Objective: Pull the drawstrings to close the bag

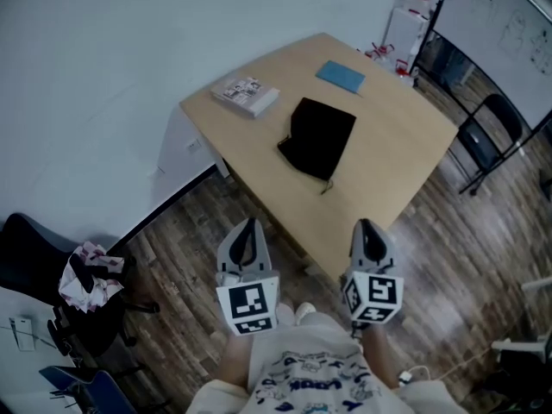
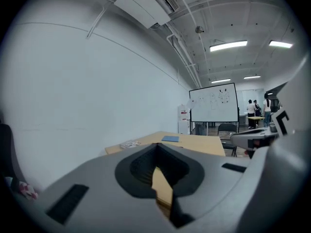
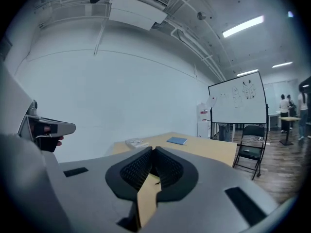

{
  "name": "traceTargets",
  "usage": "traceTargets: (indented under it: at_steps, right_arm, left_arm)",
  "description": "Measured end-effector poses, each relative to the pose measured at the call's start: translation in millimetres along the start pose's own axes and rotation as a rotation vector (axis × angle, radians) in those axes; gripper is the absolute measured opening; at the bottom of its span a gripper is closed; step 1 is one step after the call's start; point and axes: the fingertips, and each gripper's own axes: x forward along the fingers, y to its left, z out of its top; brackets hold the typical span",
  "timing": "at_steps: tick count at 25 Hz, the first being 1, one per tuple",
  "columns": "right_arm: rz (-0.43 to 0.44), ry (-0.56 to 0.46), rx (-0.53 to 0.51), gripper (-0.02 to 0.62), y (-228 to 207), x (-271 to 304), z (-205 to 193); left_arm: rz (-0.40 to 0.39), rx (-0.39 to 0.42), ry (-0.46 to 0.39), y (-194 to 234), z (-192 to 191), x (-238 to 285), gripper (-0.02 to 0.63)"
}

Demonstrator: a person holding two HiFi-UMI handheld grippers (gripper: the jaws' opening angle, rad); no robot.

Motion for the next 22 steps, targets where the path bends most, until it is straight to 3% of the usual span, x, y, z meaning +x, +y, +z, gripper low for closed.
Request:
traceTargets:
  at_steps: [9, 19, 22]
  right_arm:
    - [-0.011, 0.104, -0.012, 0.002, -2.7, 54.9, -28.6]
    - [-0.101, 0.252, 0.022, 0.008, -21.3, 159.8, -62.5]
    - [-0.099, 0.310, 0.041, 0.048, -17.9, 181.3, -79.3]
  left_arm:
    - [-0.016, 0.000, 0.063, 14.0, -20.8, 58.3, -0.003]
    - [-0.159, 0.030, 0.173, 38.8, -35.1, 199.0, -0.003]
    - [-0.201, 0.057, 0.231, 47.2, -47.8, 234.2, -0.003]
